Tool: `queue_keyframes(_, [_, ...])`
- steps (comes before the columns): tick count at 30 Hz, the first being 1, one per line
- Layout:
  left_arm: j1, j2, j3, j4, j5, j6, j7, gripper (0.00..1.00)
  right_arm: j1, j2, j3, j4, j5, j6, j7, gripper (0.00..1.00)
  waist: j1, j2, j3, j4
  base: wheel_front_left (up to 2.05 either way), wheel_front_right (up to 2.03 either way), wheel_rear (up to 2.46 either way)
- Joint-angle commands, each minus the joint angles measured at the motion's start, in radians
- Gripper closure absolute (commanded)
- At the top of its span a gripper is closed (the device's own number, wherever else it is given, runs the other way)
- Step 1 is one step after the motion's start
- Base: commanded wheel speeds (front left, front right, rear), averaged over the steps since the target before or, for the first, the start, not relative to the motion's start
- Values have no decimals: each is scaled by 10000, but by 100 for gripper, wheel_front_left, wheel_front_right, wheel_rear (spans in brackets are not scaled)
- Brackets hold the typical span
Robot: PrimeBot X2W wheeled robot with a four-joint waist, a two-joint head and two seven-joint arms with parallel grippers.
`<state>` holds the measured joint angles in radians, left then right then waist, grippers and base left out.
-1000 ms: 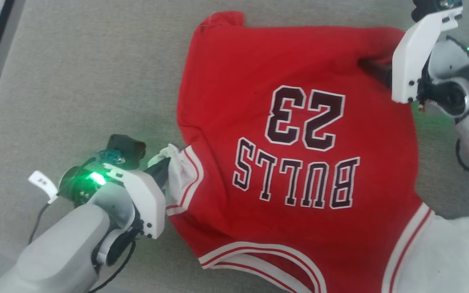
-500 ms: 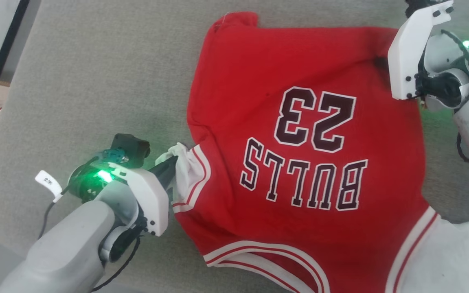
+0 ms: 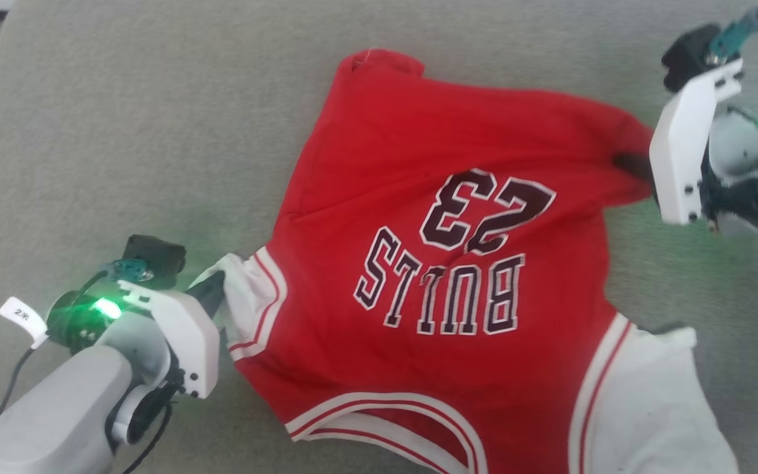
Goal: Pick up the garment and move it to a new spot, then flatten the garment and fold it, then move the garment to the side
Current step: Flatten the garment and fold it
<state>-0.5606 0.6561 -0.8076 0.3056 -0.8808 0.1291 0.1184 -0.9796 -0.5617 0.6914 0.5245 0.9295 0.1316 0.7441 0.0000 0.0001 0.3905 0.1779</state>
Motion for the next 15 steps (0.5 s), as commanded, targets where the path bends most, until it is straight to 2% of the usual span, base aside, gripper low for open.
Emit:
queue_keyframes(1, [116, 72, 3, 113, -59, 163, 101, 100, 251, -127, 2, -211, 102, -18, 109, 100, 0, -1, -164, -243, 0, 0, 0])
queue_keyframes(9, [306, 521, 55, -532, -65, 512, 392, 100, 2186, -547, -656, -2135, 578, -18, 680, 100, 0, -1, -471, -1025, 0, 0, 0])
queue_keyframes(15, [335, 795, 51, -969, -36, 688, 594, 100, 4028, -632, -1430, -3347, 586, -16, 1010, 100, 0, -1, -518, -1422, 0, 0, 0])
